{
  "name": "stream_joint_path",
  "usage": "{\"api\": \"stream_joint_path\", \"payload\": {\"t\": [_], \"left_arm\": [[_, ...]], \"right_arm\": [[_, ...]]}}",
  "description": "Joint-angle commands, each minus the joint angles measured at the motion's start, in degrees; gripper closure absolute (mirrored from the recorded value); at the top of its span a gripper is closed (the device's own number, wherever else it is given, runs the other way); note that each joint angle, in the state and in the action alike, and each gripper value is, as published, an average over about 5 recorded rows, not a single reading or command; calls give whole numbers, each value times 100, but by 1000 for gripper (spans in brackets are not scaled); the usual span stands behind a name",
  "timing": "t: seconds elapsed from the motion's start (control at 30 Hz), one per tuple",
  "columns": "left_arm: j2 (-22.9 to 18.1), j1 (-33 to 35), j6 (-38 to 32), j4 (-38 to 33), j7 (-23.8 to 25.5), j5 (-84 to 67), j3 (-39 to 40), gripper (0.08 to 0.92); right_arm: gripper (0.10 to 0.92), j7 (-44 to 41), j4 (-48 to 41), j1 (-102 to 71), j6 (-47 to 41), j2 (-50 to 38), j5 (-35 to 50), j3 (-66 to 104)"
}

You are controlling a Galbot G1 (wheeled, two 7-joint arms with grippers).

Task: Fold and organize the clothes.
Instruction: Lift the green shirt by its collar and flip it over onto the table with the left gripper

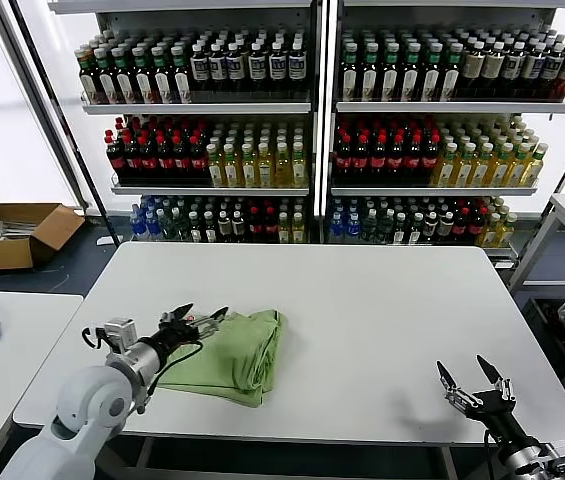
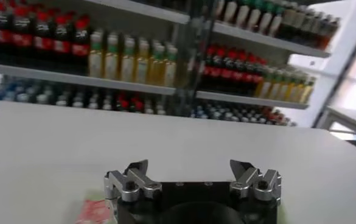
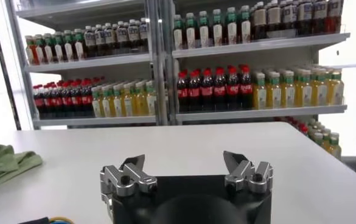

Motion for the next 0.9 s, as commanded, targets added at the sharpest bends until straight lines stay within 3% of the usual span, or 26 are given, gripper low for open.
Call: {"api": "stream_joint_path", "payload": {"t": [0.03, 0.37, 0.77, 0.9], "left_arm": [[-189, 233, -57, 650, -196, 477, -407, 177], [-523, 302, -149, 906, -141, 916, -166, 177], [-740, 717, -91, 666, -250, 915, -258, 178], [-826, 749, -92, 669, -250, 910, -249, 241]], "right_arm": [[203, 4, 48, 17, -14, -11, -10, -44], [203, -8, 15, -172, 72, -80, 114, 125], [203, -2, 44, -87, 44, -47, 96, 53], [203, 3, 95, -90, 25, -58, 97, 73]]}}
